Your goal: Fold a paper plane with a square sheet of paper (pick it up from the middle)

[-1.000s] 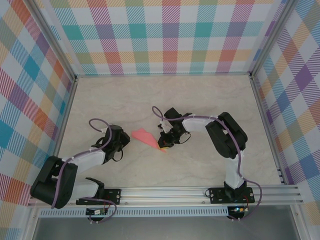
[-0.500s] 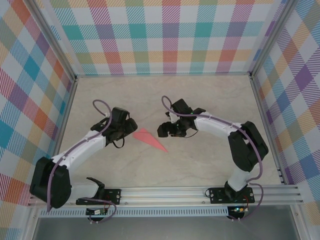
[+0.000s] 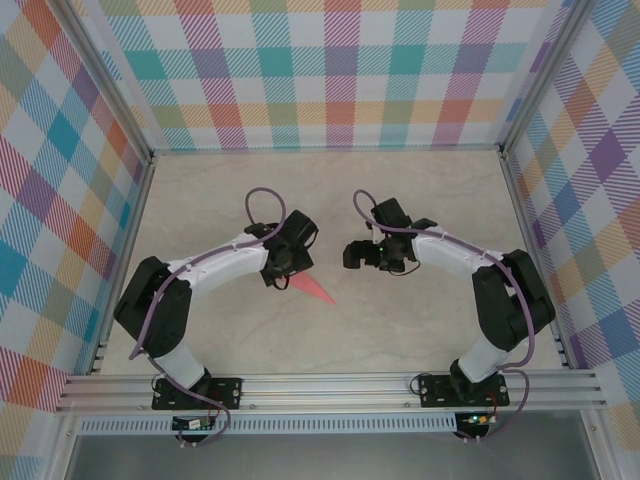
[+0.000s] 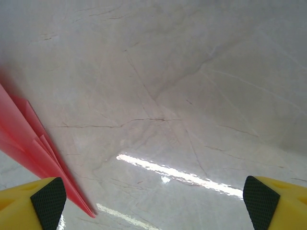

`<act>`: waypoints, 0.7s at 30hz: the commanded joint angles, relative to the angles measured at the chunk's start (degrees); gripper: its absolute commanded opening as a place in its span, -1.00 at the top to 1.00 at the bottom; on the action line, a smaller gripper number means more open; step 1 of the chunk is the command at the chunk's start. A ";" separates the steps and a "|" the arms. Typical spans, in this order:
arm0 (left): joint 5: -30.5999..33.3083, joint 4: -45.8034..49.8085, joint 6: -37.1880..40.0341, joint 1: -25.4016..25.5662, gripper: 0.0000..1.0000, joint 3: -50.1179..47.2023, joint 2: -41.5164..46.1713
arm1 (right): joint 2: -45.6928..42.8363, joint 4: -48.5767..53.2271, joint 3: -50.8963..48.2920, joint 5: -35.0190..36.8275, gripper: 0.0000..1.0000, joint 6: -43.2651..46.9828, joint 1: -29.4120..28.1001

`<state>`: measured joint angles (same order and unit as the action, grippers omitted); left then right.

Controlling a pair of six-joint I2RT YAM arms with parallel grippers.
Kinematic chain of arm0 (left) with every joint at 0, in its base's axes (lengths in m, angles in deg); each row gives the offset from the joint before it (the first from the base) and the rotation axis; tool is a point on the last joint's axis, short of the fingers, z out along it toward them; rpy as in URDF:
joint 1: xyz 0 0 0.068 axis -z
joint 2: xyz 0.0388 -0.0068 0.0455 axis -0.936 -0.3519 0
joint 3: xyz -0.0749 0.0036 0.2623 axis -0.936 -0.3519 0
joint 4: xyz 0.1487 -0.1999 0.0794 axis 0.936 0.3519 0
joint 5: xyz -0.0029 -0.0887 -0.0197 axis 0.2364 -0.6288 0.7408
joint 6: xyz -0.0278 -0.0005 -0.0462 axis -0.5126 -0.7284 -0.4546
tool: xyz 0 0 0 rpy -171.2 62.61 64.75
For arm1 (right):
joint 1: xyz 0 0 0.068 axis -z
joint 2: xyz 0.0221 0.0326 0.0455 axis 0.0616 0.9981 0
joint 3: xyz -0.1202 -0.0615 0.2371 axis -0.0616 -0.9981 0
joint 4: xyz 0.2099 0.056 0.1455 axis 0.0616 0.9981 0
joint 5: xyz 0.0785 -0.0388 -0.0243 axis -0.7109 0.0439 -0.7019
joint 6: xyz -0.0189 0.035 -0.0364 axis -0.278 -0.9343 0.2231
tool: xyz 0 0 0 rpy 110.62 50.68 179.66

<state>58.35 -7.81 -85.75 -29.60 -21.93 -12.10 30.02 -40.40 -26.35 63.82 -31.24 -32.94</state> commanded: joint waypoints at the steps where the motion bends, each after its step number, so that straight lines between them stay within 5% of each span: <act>1: -1.98 2.94 -3.77 0.81 -0.45 2.60 -3.28 | -1.36 -0.64 -0.73 0.28 -0.94 1.04 0.73; 21: -0.81 4.74 -8.61 2.79 0.07 1.06 -3.15 | 0.81 0.14 -0.21 -1.54 -0.85 0.69 1.46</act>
<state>56.53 -3.81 -92.88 -27.77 -19.76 -17.34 30.10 -40.49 -26.55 63.43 -31.09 -31.96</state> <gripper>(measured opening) 0.481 0.929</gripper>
